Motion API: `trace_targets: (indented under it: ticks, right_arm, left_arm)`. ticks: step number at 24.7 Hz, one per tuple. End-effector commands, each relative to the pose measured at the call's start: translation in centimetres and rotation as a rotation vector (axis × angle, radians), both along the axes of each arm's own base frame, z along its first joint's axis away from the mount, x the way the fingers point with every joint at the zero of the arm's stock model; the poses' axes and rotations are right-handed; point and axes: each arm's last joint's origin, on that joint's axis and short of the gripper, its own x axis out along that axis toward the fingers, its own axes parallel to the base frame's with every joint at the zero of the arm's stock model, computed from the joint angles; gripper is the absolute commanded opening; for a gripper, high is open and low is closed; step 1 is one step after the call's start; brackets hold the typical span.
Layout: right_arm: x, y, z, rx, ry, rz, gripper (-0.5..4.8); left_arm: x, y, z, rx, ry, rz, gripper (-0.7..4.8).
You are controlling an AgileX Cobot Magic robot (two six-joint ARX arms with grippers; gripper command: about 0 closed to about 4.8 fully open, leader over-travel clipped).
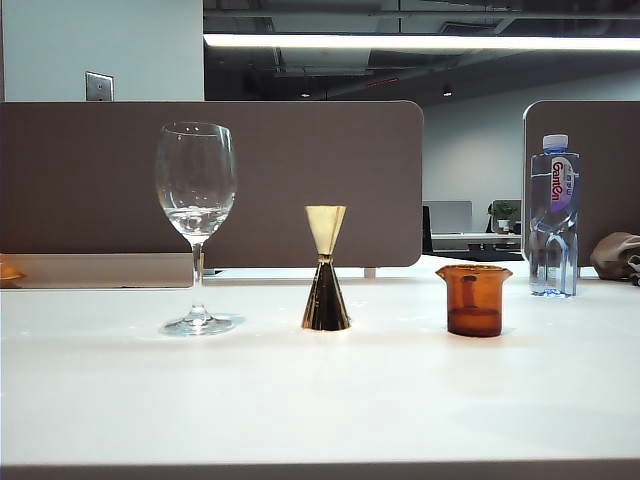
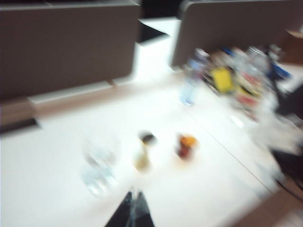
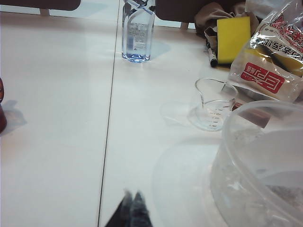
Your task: Pick up the small amber measuring cup and pour the water in it into the jigger, then pick up the jigger and pour the water in it into the wine glass.
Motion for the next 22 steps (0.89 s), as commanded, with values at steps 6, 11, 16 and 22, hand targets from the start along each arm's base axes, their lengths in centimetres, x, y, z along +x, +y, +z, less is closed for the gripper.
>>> trace_targets:
  ticks: [6, 11, 16, 22]
  right_arm:
    - [0.0, 0.0, -0.2, -0.001, 0.005, 0.002, 0.0]
    - [0.0, 0.0, -0.2, -0.001, 0.005, 0.002, 0.0]
    - [0.0, 0.0, -0.2, -0.001, 0.005, 0.002, 0.0]
    - [0.0, 0.0, -0.2, -0.001, 0.005, 0.002, 0.0]
  left_arm:
    - [1.3, -0.6, -3.0, 0.101, 0.252, -0.066, -0.03]
    - [2.6, -1.4, -4.3, 0.113, 0.286, -0.114, -0.02]
    - [3.1, -1.7, -4.1, 0.112, 0.227, -0.134, -0.02]
    - [3.3, -1.6, -4.0, 0.127, 0.204, -0.085, -0.02]
